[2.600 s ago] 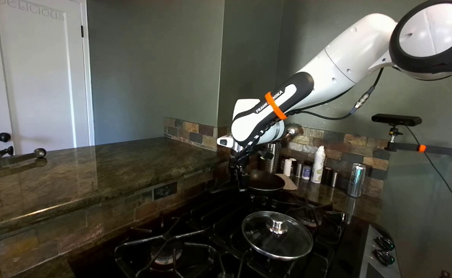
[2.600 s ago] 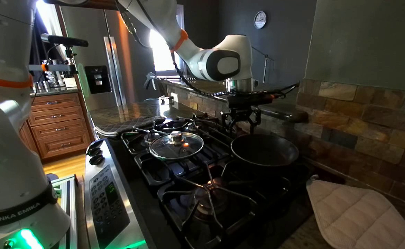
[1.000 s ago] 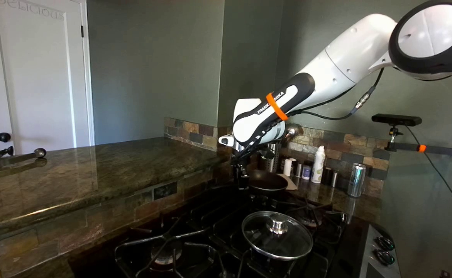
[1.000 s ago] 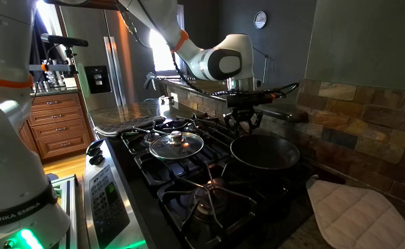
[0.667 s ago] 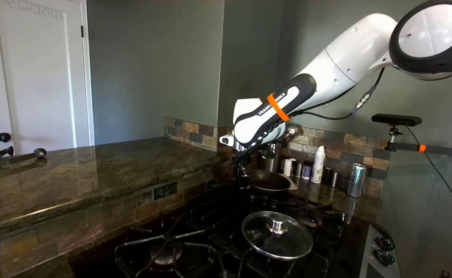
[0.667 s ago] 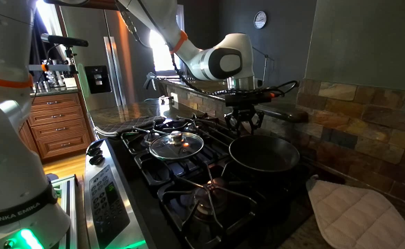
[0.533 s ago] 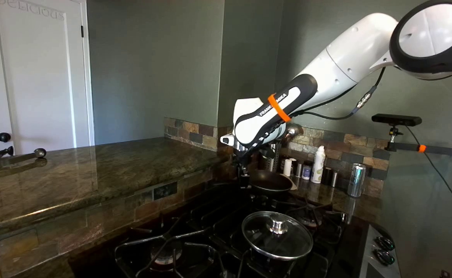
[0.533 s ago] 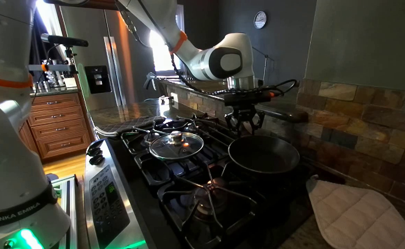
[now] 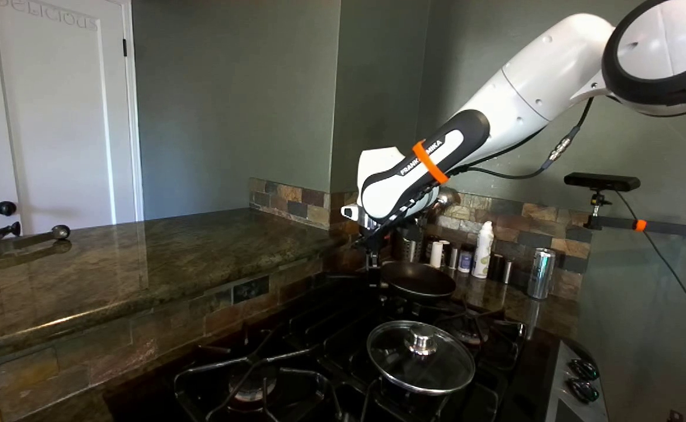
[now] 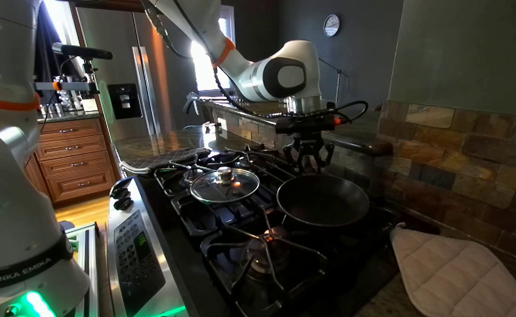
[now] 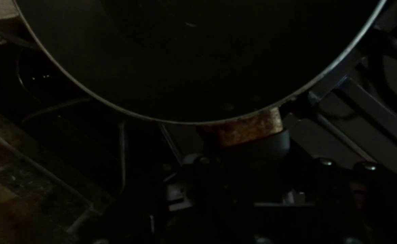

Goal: Move the pan downwards and put the lid on it

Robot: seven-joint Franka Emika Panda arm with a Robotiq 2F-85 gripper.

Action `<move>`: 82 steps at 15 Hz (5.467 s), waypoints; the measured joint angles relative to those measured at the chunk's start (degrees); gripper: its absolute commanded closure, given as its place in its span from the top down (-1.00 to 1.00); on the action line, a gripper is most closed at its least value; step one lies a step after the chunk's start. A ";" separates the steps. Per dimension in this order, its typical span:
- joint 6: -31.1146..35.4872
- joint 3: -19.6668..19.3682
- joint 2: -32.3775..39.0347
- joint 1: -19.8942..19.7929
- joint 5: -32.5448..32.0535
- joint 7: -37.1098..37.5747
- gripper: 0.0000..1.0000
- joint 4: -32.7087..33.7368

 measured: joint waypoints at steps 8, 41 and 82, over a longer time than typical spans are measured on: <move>-3.84 -0.08 -3.99 -0.05 -0.26 5.09 -0.56 -3.12; -4.88 -1.90 -11.67 -0.55 -3.91 7.94 -0.56 -14.37; -9.81 2.66 -31.89 4.17 -3.19 33.22 1.00 -24.43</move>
